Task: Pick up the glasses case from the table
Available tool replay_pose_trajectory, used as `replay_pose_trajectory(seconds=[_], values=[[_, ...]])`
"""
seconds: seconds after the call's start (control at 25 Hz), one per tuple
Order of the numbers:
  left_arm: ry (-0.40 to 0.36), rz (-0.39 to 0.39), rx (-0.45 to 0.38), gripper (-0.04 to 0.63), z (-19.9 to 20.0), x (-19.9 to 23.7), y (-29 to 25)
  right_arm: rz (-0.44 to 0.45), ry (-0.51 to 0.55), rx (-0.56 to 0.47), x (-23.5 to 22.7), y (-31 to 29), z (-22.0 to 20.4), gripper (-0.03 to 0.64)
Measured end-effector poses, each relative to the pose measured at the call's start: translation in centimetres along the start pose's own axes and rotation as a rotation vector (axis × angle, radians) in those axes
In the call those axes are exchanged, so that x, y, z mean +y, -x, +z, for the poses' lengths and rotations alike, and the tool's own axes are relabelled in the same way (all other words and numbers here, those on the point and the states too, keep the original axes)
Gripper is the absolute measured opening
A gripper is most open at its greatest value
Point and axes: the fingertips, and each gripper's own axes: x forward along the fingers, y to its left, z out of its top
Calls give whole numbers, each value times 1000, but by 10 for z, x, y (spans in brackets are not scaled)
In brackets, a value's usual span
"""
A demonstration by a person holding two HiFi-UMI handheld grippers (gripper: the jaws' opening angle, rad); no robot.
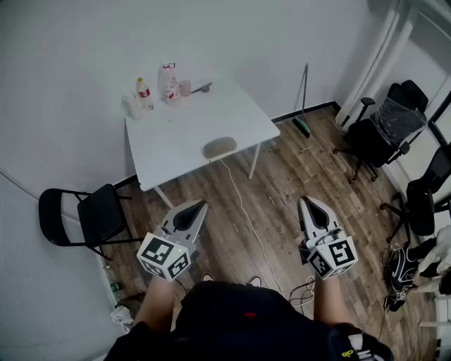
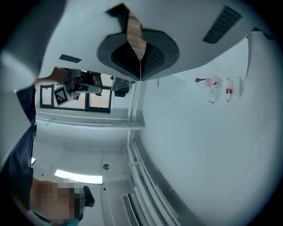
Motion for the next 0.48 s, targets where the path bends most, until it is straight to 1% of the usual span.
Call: replay_pose_trajectory(seconds=[0.36,0.48], values=[[0,-4,5,21,3,1,3,7,6,2,7,-1,2,20],[-1,-8,8,21,1,-1,5,3,-8,-5,7,2,1,20]])
